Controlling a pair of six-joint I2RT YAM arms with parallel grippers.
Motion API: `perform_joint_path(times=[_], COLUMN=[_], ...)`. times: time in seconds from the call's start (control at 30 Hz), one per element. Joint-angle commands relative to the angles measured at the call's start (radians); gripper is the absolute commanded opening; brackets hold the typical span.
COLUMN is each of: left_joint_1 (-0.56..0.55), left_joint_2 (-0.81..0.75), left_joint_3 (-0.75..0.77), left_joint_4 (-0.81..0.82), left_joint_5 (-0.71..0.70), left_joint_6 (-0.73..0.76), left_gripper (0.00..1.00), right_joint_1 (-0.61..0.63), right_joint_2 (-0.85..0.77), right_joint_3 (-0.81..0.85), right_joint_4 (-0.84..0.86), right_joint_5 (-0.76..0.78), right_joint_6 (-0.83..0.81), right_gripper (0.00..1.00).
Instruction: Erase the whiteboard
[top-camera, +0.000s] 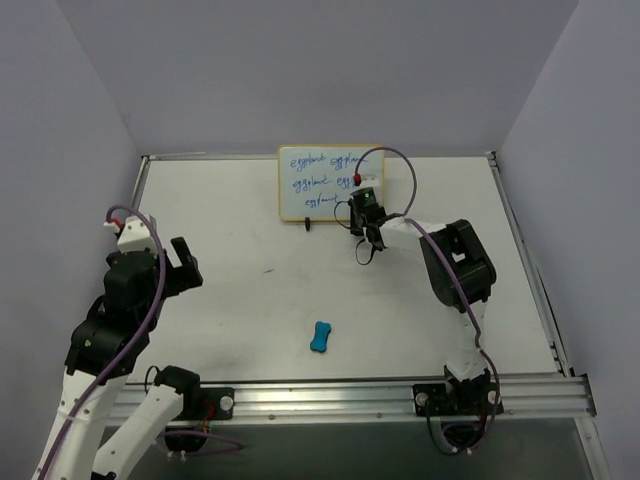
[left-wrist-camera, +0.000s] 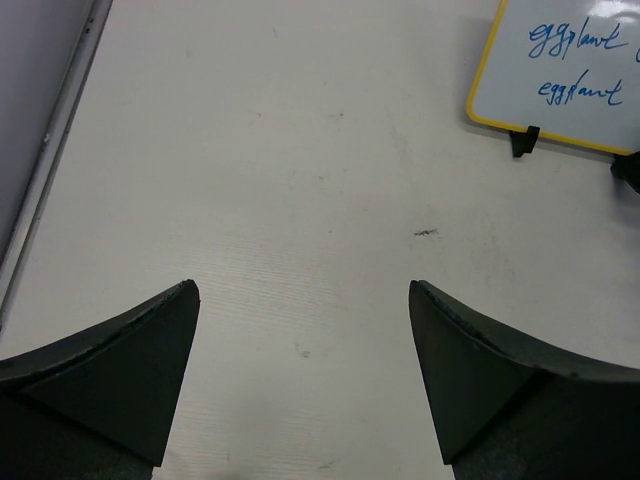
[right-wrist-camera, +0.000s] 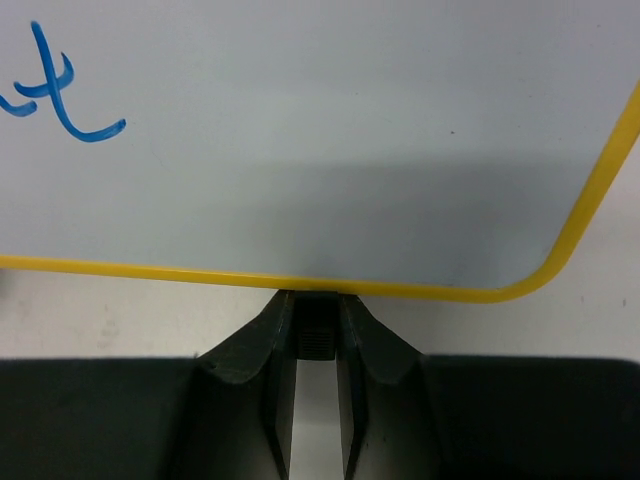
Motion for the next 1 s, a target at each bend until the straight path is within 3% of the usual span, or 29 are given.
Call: perform_joint_path(times=[0.0, 0.13, 0.23, 0.3, 0.33, 0.5, 0.57, 0.7, 0.97], left_joint_1=[0.01, 0.031, 0.128, 0.214, 0.238, 0.375, 0.366, 0.343, 0.301], left_joint_2=[0.052, 0.141, 0.257, 0.35, 0.467, 0.827, 0.962, 1.158, 1.503], left_joint_3=[0.022, 0.024, 0.042, 0.051, 0.068, 0.161, 0.244, 0.422, 0.603], left_joint_4=[0.088, 0.272, 0.43, 0.528, 0.637, 0.976, 1.001, 0.898, 1.065], left_joint_5=[0.097, 0.278, 0.499, 0.658, 0.703, 1.02, 1.041, 1.061, 1.372], left_joint_6=[0.006, -0.025, -0.096, -0.126, -0.141, -0.242, -0.188, -0.051, -0.014], left_gripper=[0.94, 0.94, 0.94, 0.94, 0.94, 0.94, 0.94, 0.94, 0.94], right_joint_1=[0.022, 0.026, 0.029, 0.031, 0.029, 0.039, 0.04, 0.042, 0.072], right_joint_2=[-0.105, -0.149, -0.192, -0.202, -0.205, -0.281, -0.343, -0.485, -0.876], right_joint_3=[-0.102, -0.174, -0.214, -0.223, -0.222, -0.245, -0.269, -0.327, -0.45], right_joint_4=[-0.011, -0.023, -0.042, -0.036, -0.042, -0.059, -0.077, -0.137, -0.258], right_joint_5=[0.016, 0.011, 0.004, -0.007, -0.026, -0.038, -0.044, -0.029, -0.148], right_joint_6=[0.039, 0.03, 0.038, 0.044, 0.044, 0.053, 0.056, 0.059, 0.073], right_gripper=[0.0, 0.0, 0.03, 0.38, 0.5, 0.62, 0.64, 0.71, 0.76])
